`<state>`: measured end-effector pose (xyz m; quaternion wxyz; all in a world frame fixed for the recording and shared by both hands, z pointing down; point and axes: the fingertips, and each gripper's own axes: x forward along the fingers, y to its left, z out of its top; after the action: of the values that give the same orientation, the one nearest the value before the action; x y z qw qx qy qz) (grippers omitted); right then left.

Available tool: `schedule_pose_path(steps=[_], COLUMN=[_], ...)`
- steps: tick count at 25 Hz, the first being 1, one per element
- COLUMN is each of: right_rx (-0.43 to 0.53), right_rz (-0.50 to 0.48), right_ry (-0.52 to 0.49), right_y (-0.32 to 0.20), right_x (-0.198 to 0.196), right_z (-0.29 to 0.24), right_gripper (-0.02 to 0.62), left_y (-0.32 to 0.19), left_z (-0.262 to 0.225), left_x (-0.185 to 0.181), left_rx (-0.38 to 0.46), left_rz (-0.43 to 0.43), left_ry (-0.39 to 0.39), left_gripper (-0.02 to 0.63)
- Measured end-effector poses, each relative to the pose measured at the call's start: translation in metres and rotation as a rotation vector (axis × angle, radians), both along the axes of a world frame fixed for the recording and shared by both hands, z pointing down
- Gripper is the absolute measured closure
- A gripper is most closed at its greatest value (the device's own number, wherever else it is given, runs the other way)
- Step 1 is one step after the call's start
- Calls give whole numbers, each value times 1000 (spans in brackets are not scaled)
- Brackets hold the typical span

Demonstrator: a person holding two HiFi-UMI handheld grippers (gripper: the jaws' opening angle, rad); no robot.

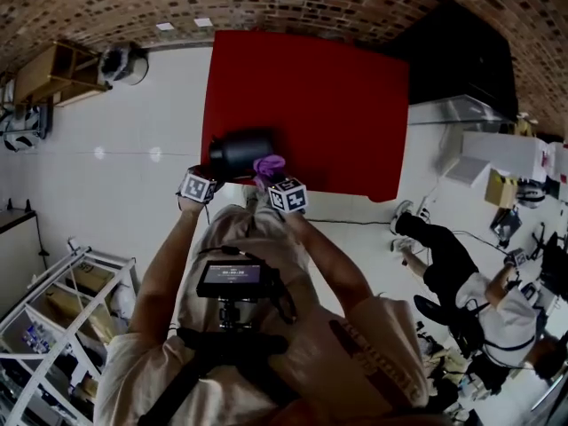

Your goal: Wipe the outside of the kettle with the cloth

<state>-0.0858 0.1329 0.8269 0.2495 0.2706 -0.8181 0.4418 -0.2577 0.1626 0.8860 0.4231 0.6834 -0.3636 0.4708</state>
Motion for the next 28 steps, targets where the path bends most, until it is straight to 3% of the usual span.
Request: schedule_pose_path(steps=[5, 7, 9, 13, 17, 20, 23, 28], right_rx=[14, -77, -193, -233, -223, -195, -134, -30], right_rz=[227, 368, 450, 371, 303, 324, 415, 611], right_ry=[-11, -47, -106, -163, -138, -138, -124, -85], right_y=[7, 17, 34, 53, 46, 34, 11, -30], right_x=[5, 2, -14, -69, -90, -59, 0, 90], right_z=[2, 10, 14, 24, 50, 51, 49, 34], right_gripper=[512, 512, 512, 512, 512, 515, 515, 513], left_y=[-20, -28, -36, -44, -46, -47, -48, -46], left_z=[-27, -43, -58, -66, -57, -51, -47, -48], left_x=[14, 19, 23, 35, 43, 39, 36, 38], left_rx=[229, 307, 383, 461, 460, 447, 458, 483], left_rz=[174, 221, 257, 449, 643, 737, 800, 756], left_ry=[40, 22, -20, -137, -220, -277, -326, -319], left_gripper=[227, 228, 228, 227, 229, 229, 229, 229])
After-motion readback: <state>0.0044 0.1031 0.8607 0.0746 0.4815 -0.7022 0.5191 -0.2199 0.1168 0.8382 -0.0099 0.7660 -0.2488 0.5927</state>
